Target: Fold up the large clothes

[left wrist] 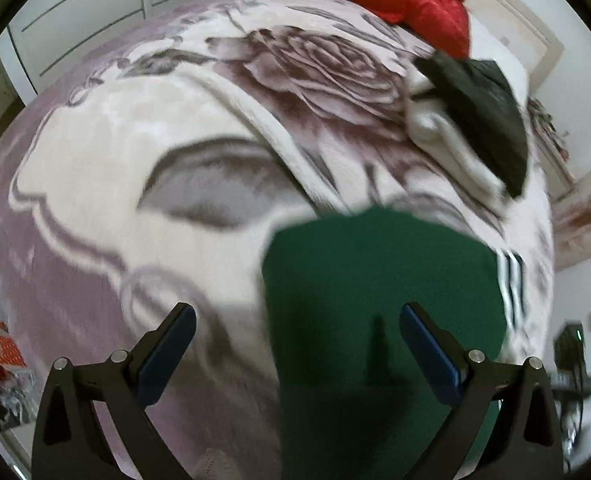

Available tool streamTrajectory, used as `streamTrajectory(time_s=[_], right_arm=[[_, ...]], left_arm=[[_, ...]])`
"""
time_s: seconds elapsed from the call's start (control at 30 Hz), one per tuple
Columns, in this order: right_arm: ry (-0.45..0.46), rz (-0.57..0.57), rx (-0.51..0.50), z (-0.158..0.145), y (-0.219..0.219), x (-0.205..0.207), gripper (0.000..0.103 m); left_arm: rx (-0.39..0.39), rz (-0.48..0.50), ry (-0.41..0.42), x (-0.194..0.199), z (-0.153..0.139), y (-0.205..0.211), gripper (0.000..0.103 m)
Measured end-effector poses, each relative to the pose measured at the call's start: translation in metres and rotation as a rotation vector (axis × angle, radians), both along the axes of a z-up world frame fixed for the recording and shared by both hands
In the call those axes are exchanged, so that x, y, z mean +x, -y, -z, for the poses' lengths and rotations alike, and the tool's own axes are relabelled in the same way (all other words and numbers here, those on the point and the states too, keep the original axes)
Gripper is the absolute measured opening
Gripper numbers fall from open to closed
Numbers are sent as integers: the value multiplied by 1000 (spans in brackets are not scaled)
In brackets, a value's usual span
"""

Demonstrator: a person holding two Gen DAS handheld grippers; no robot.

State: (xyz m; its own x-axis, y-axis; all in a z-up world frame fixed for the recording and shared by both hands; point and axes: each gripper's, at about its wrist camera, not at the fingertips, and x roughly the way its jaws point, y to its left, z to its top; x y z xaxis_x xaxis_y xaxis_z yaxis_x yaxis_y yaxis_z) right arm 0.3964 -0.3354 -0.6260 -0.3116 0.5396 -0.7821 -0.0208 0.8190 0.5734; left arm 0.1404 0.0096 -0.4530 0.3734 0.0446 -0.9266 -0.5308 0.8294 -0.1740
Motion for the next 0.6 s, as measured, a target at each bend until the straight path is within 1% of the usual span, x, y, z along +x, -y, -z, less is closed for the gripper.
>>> streamTrajectory(time_s=[0.07,0.17,0.2,0.3,0.37,0.4,0.43,0.47,0.53,0.57,0.6], right_arm=[[-24,19,32,0,10,-7,87],[-51,2,33,13,12,-17,88],[-81,11,63,21,11,-19,90],[-180,47,123,43,12,-21,90],[-188,68,139,47,14,-21,89],[-166,72,150,44,15,-22,84],[-159,87,163,42,14,-25,69],[-161,114,165,38,17,-27,59],[-129,162,156,21,19,-31,45],[-106,177,153,11,20,-33,42],[-86,193,167,-1,22,-36,42]], left_arm=[[-32,21,-29,-11,5,17,103],[-86,67,-118,-20,34,46,103],[-94,73,-128,-21,39,50,103],[-69,106,-158,-22,53,66,103],[-65,111,-163,-21,57,69,103],[-65,112,-161,-21,59,68,103],[-60,114,-164,-20,60,68,103],[-55,116,-164,-19,61,66,103],[-45,119,-167,-17,62,62,103],[-39,119,-168,-16,64,60,103],[-41,118,-168,-15,66,57,103]])
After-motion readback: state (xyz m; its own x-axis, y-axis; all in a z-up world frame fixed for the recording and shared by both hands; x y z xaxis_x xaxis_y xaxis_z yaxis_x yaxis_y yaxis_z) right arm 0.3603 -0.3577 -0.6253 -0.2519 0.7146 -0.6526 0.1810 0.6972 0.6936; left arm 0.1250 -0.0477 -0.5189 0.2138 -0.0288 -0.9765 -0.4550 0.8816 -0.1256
